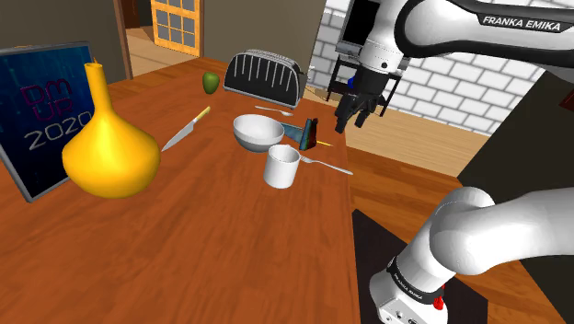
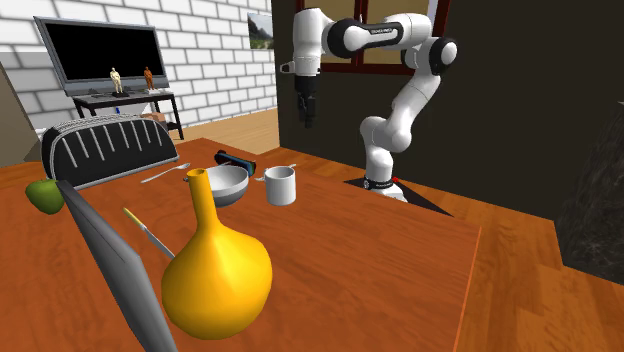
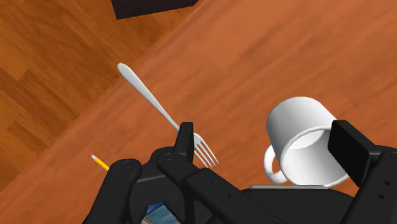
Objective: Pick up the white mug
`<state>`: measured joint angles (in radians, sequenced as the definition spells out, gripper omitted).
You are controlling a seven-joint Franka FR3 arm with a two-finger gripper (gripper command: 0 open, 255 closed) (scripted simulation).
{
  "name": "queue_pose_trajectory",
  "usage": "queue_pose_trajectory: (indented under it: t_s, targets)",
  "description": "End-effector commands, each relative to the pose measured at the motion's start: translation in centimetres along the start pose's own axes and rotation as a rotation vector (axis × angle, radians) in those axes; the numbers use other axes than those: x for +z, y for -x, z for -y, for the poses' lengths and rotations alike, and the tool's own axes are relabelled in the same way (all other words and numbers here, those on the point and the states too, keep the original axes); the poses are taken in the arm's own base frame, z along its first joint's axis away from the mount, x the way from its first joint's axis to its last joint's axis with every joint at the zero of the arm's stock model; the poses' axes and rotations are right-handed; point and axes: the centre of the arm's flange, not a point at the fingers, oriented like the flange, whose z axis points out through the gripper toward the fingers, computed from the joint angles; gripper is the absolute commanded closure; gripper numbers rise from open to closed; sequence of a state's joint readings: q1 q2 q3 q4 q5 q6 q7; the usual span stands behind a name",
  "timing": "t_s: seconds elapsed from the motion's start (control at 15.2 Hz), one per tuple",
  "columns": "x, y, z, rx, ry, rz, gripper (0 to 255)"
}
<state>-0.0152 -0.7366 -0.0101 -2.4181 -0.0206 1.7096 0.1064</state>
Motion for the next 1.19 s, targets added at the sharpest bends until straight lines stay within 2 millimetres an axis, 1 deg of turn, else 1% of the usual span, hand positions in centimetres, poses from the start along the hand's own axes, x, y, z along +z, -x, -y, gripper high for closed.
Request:
queue_pose_trajectory:
  t_s: [0.0, 0.66, 1.06, 1.12]
  targets:
    - [0.0, 0.0, 0.0, 0.0, 0.0, 0.0, 0]
    - [7.1, -7.4, 8.9, -0.057, 0.001, 0.048, 0]
    - [11.6, -11.4, 14.5, -0.091, 0.002, 0.076, 0]
    - [12.1, -11.8, 15.1, -0.095, 0.002, 0.079, 0]
